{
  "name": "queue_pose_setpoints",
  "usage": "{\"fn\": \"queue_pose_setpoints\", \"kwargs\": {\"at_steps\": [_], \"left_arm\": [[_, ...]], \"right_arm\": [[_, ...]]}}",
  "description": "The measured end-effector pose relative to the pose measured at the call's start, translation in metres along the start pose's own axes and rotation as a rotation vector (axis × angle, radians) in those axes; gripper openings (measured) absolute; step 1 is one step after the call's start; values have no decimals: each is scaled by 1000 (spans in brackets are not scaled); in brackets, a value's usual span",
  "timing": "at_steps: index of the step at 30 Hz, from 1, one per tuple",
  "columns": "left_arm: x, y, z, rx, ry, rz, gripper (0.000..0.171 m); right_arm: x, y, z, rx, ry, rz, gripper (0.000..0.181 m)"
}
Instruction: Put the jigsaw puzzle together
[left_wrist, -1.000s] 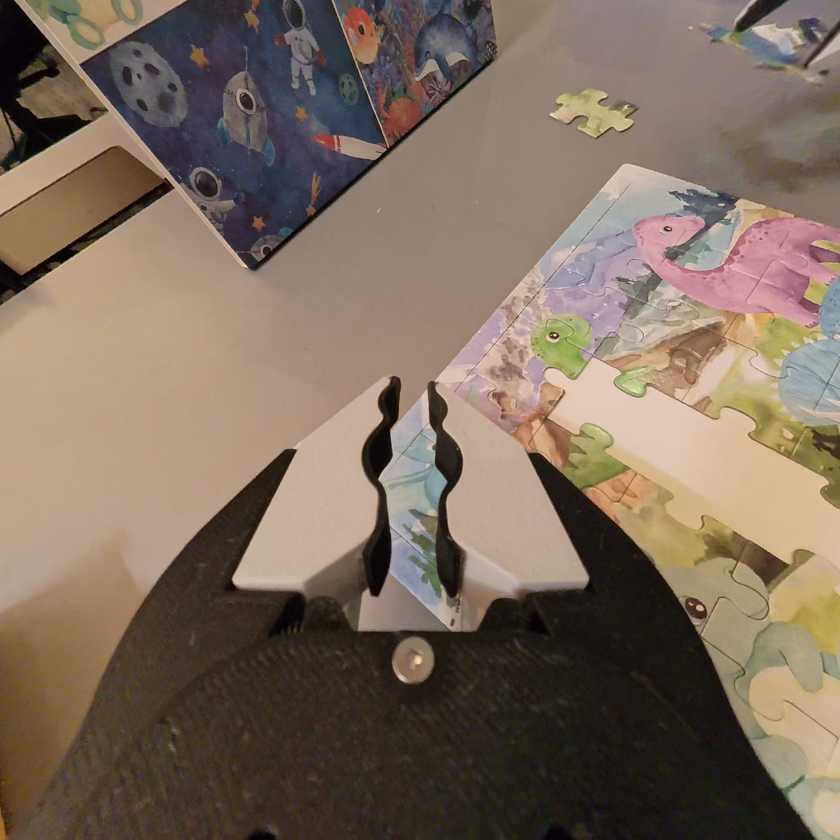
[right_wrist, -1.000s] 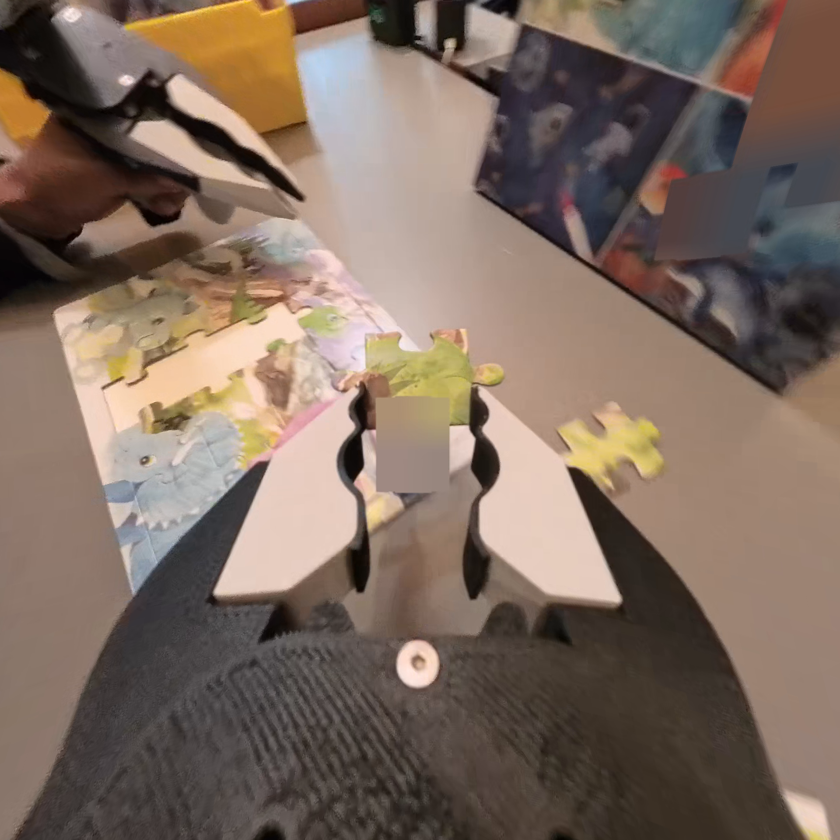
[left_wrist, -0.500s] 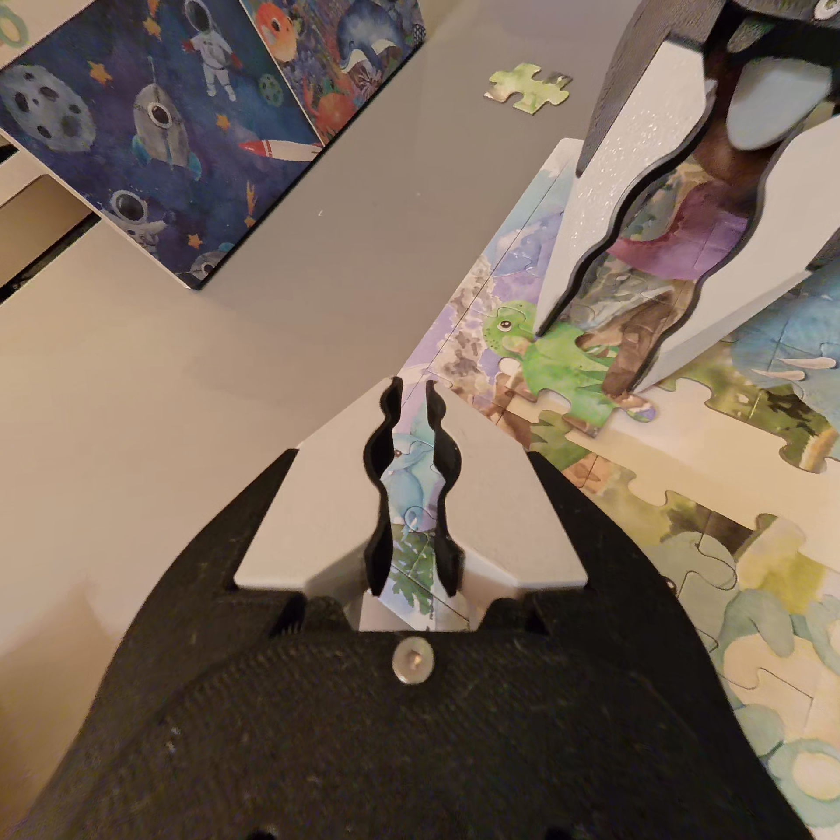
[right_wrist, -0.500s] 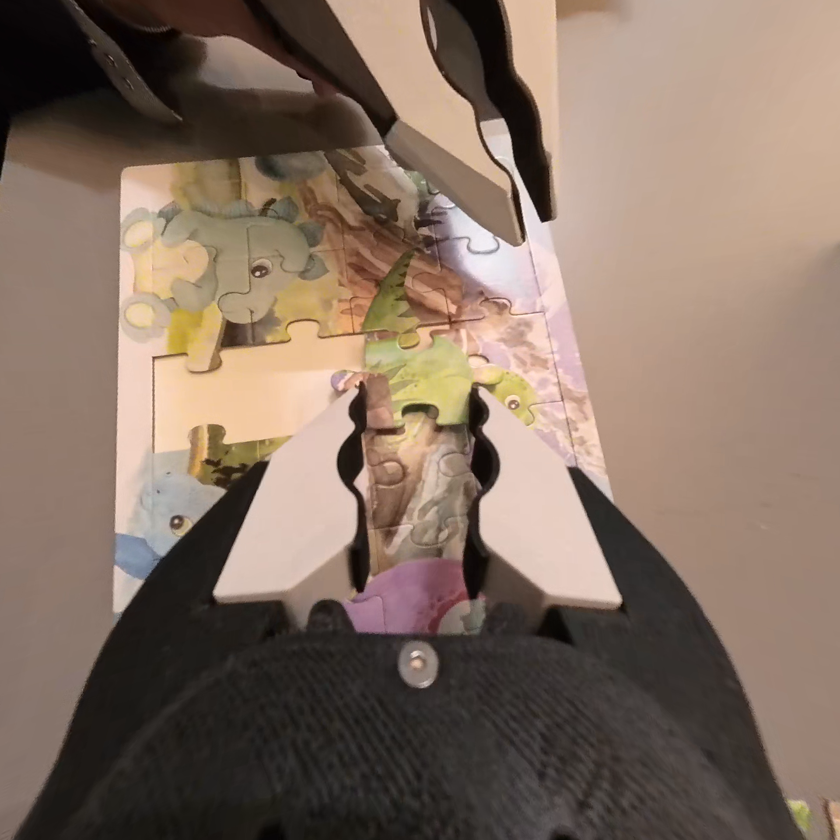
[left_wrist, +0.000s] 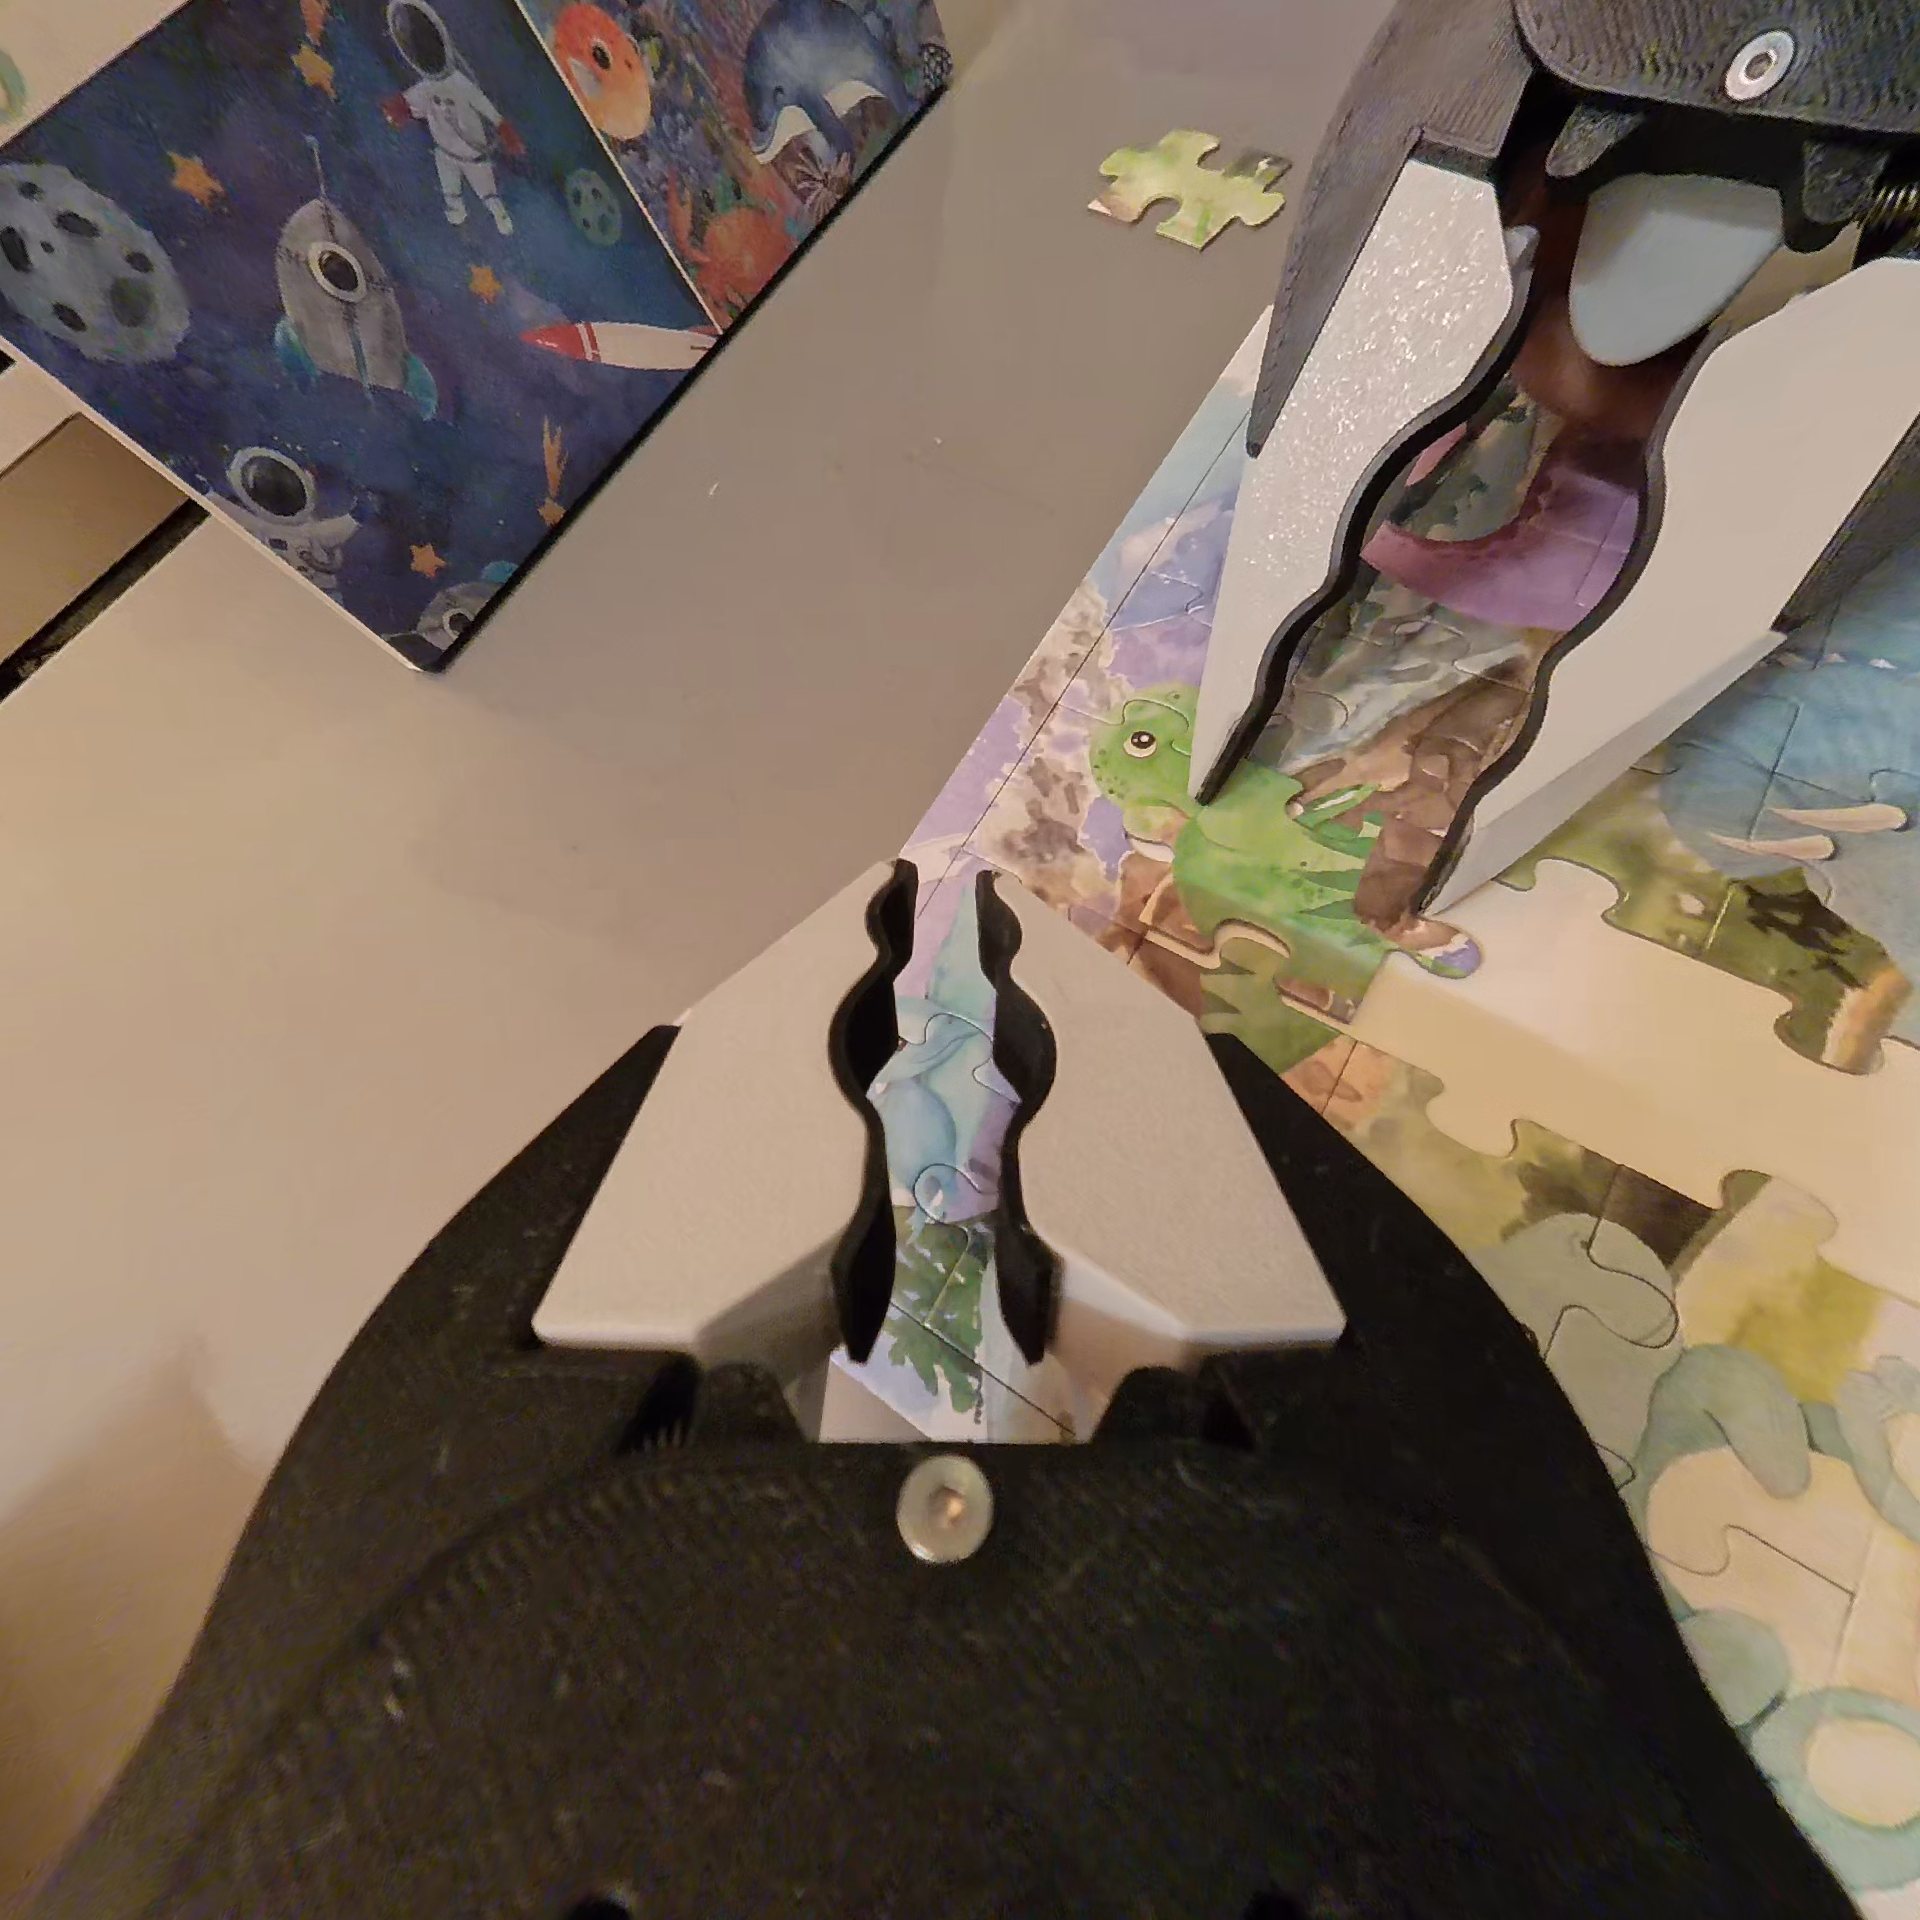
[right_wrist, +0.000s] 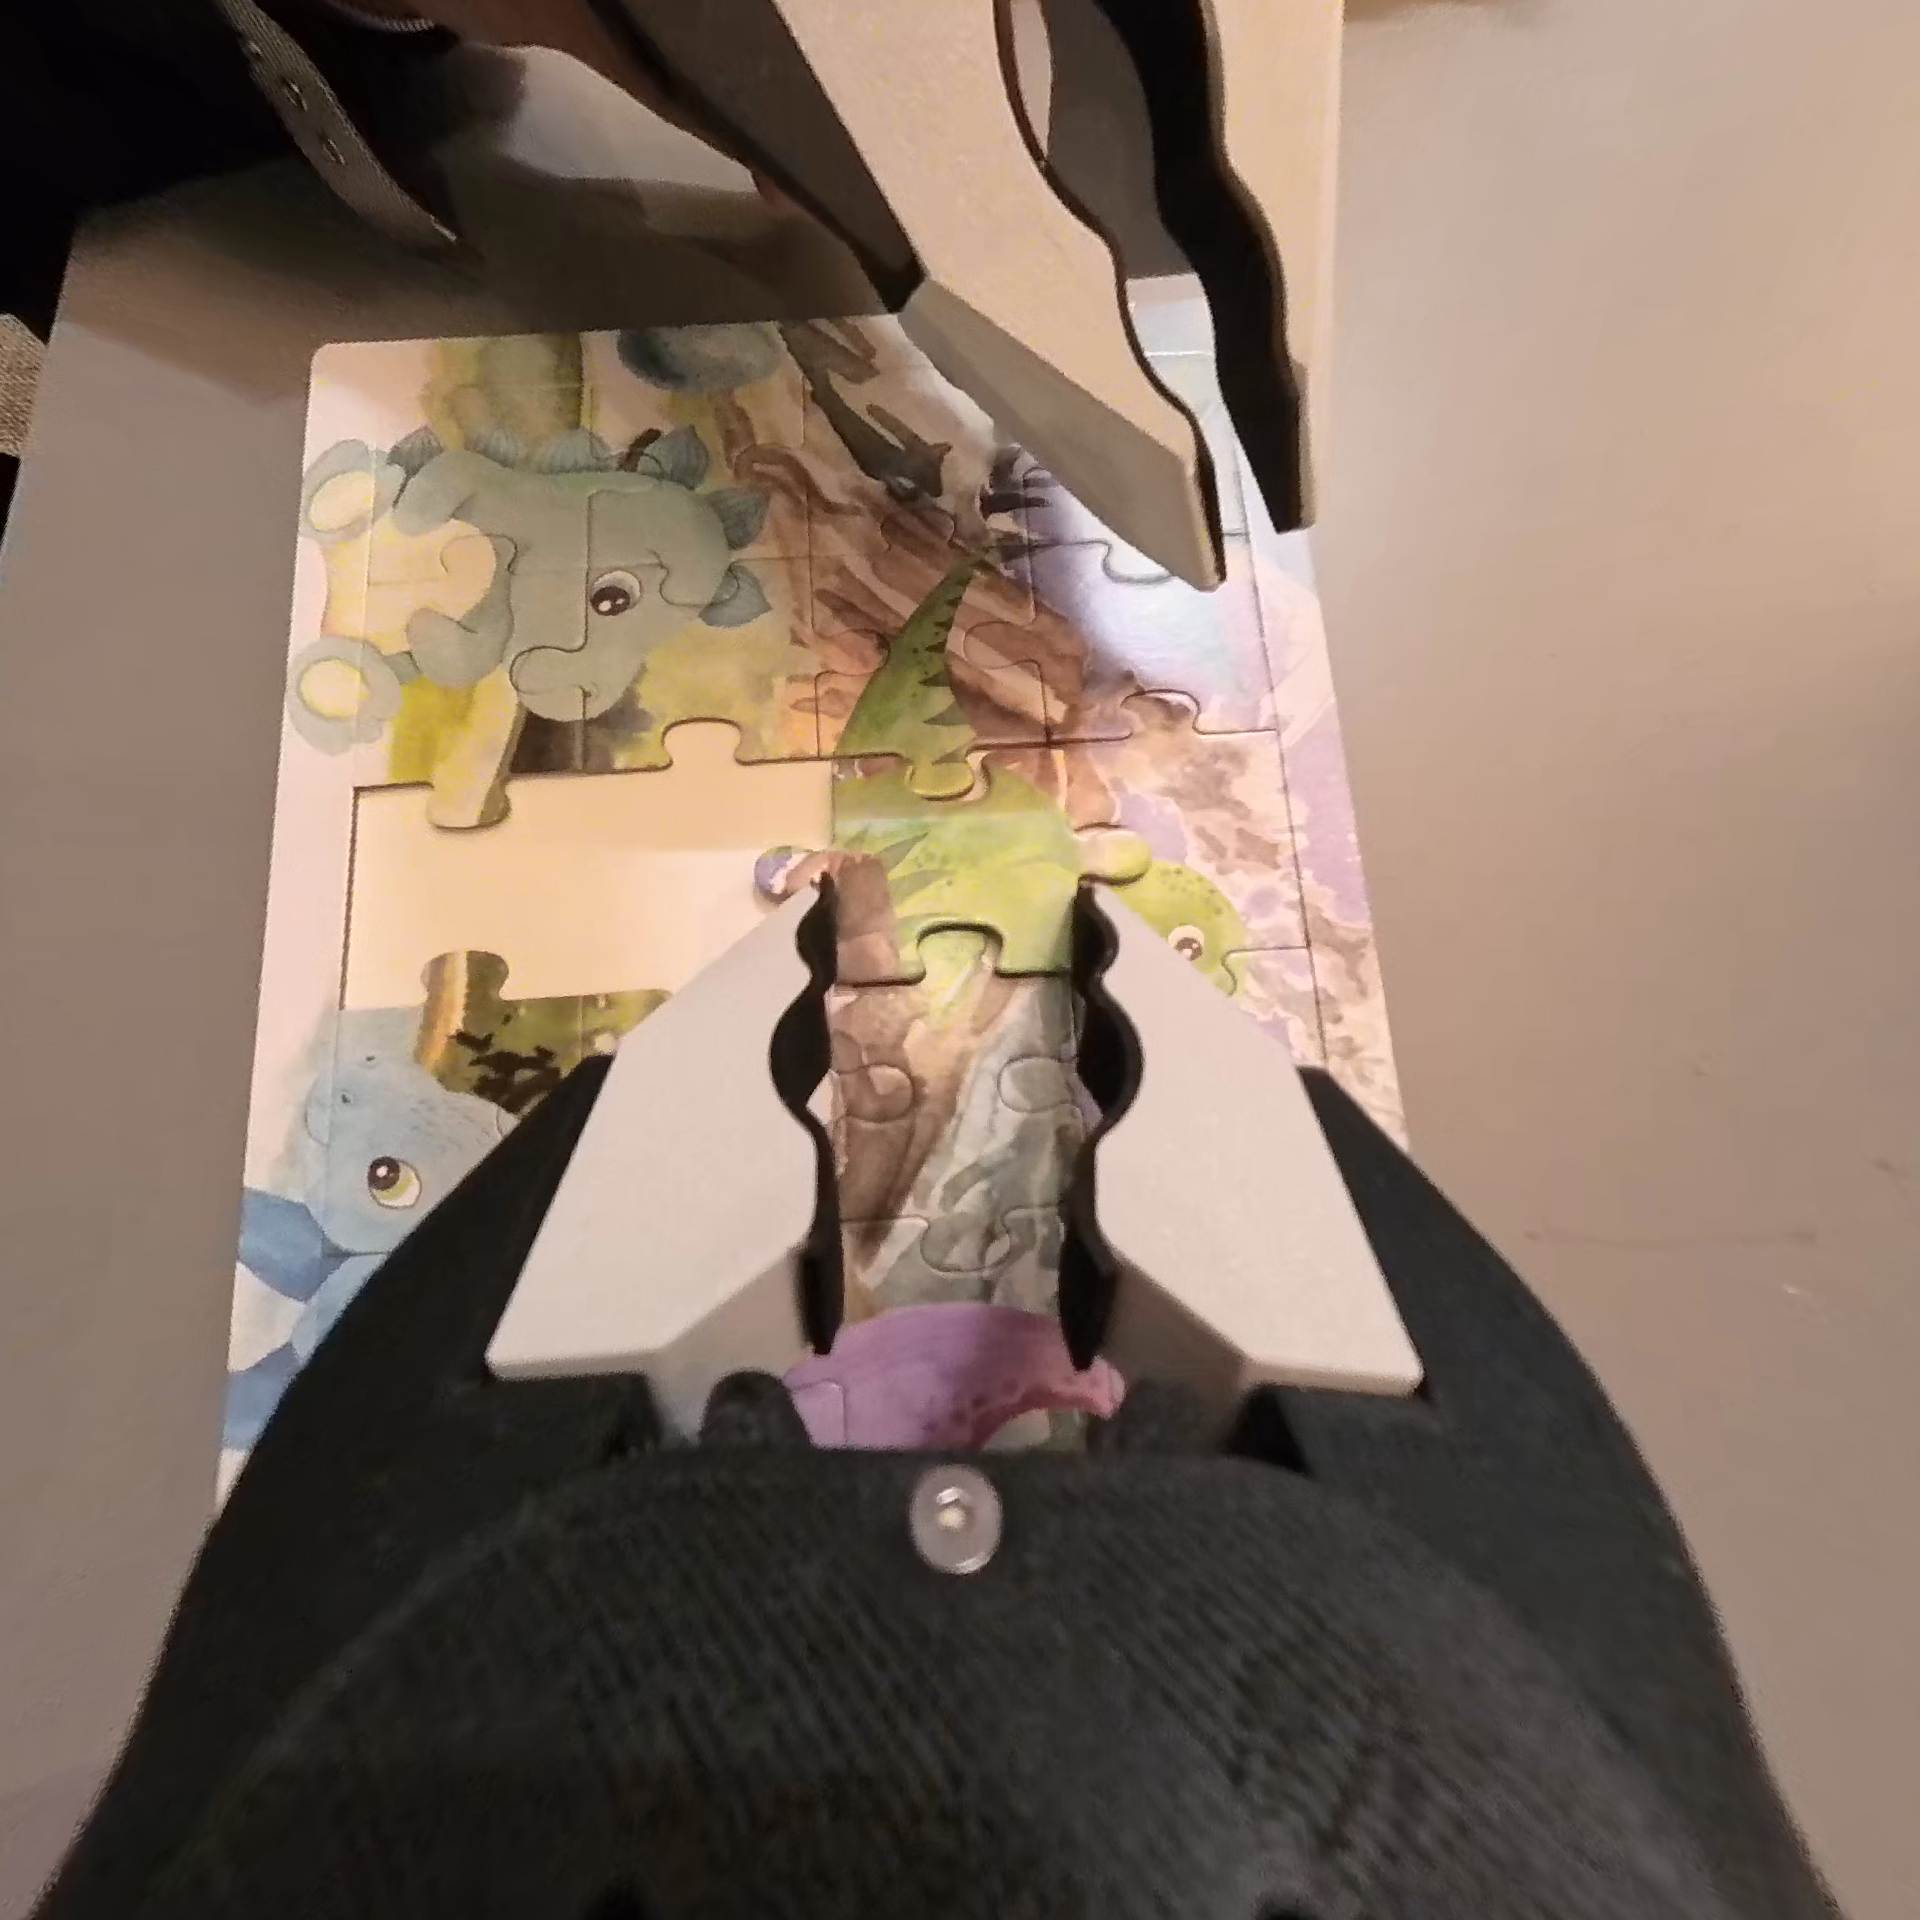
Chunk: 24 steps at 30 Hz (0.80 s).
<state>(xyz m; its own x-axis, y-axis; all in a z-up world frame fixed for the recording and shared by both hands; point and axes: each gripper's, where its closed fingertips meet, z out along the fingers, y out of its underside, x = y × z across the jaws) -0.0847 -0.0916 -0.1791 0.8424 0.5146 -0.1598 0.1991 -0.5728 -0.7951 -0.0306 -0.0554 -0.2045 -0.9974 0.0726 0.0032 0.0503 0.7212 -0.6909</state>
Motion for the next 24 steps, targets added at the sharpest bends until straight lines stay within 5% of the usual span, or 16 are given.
{"fn": "queue_pose_setpoints", "kwargs": {"at_steps": [24], "left_arm": [[0, 2, 1, -7, 0, 1, 10]], "right_arm": [[-3, -4, 0, 6, 14, -24, 45]]}}
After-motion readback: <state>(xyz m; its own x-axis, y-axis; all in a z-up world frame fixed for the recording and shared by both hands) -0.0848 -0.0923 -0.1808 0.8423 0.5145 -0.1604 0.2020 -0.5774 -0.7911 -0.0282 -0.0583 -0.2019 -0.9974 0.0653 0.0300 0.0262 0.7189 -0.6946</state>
